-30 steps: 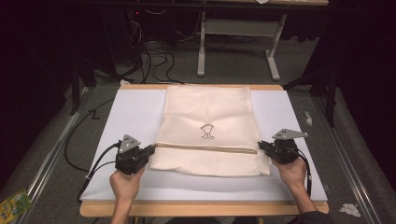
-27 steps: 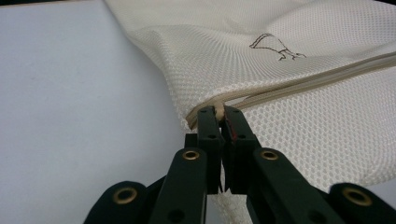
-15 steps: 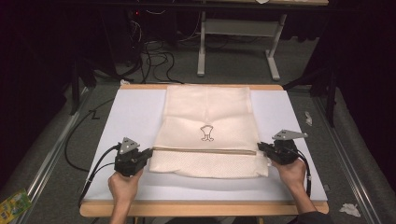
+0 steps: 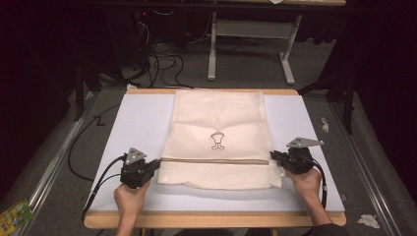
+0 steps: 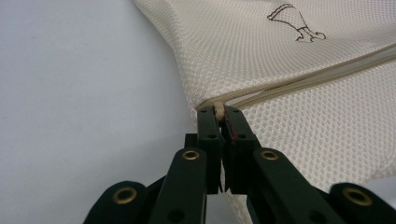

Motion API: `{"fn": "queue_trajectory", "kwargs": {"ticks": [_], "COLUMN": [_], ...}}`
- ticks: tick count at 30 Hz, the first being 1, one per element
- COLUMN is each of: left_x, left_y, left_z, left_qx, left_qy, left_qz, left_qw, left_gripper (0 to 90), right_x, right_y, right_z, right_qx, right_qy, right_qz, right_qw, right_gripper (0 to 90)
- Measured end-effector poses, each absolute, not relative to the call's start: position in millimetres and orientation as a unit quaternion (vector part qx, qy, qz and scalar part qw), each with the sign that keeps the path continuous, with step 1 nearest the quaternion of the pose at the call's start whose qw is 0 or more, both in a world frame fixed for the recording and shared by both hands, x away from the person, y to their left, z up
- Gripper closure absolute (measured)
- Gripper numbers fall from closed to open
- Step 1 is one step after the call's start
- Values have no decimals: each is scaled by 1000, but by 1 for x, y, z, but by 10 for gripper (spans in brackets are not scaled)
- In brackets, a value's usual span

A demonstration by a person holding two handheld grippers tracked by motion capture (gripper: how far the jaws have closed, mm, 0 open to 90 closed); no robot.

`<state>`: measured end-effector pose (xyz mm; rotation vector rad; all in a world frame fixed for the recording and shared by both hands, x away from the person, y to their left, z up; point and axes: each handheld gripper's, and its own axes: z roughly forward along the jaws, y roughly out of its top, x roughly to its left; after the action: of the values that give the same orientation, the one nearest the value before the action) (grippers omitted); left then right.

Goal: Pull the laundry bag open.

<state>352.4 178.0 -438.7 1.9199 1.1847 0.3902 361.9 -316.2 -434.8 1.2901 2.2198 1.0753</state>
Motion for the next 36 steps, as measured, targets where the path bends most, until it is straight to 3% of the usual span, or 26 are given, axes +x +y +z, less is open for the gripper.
{"fn": "queue_trajectory", "kwargs": {"ticks": [36], "left_x": [349], "left_y": [174], "left_z": [-445], "left_qx": [765], "left_qy": [480], "left_qz": [147], "left_qw": [404], "left_gripper": [867], "right_x": [363], "right_y": [-320], "right_z": [-455], "right_qx": [482], "right_qy": [776], "right_qz": [383], "right_qw": [136], "right_gripper": [873]}}
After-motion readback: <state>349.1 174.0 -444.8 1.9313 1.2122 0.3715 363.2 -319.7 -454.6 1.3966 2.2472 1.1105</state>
